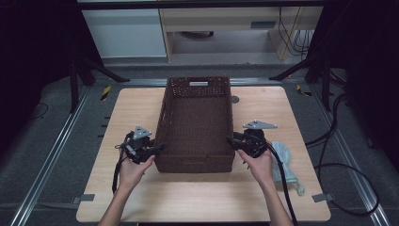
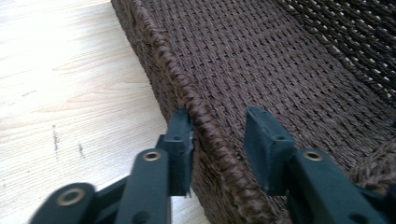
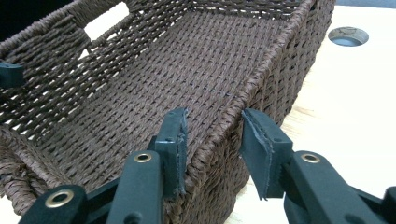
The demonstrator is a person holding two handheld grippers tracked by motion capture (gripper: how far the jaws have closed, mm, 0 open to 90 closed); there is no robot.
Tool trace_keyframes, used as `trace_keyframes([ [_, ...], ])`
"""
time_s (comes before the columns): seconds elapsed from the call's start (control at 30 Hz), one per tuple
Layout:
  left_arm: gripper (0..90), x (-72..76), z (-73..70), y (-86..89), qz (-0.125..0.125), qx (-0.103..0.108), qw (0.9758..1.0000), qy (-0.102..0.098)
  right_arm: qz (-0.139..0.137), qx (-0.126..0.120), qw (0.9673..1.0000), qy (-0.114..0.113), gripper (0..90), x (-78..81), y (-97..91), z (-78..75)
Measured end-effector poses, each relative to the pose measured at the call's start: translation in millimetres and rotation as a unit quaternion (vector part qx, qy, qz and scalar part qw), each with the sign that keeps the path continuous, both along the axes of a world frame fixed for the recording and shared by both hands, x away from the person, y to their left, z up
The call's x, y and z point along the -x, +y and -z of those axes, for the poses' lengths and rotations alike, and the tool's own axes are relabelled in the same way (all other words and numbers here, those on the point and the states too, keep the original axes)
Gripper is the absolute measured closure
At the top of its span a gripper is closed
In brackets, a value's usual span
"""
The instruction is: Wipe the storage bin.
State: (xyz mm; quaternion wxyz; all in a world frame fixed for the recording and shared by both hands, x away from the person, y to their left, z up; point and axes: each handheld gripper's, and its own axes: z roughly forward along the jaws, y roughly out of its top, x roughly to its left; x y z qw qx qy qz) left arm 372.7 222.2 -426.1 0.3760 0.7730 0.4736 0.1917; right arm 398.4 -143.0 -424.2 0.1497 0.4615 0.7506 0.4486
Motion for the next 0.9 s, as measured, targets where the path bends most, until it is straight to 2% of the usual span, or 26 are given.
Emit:
trace_keyframes([
  [0.1, 55.6, 3.2, -1.7, 0.5, -0.005, -0.009, 0.9998, -0.015, 0.002, 0.002, 1.0, 0.004, 62.5, 1.3, 0.6, -0.7],
  [0.23, 57.3, 8.0, -7.3, 3.9, -0.01, -0.003, 0.9996, -0.026, 0.005, 0.005, 1.0, 0.004, 63.9, 5.1, 1.6, -1.2],
  [0.33, 64.5, 10.4, -8.4, 5.3, -0.017, -0.005, 0.9996, -0.02, 0.008, 0.001, 1.0, 0.002, 63.8, 8.4, 1.9, -0.1],
  [0.53, 68.9, 8.5, -7.6, 6.7, -0.029, 0.004, 0.9995, -0.014, 0.01, 0.002, 0.9999, 0.005, 62.2, 15.6, 4.6, -1.5],
  [0.67, 69.8, 5.2, -8.6, 8.6, -0.031, 0.01, 0.9994, -0.01, 0.001, 0.003, 1.0, 0.0, 54.7, 13.6, 2.9, -6.1],
  [0.8, 71.2, 1.9, -8.0, 11.5, -0.034, 0.014, 0.9993, -0.01, 0.011, 0.004, 0.9999, -0.007, 52.6, 4.5, 2.5, -9.3],
  [0.9, 71.6, 0.5, -7.7, 12.9, -0.036, 0.014, 0.9992, -0.011, 0.023, -0.009, 0.9997, -0.006, 51.2, -5.6, 2.2, -6.6],
])
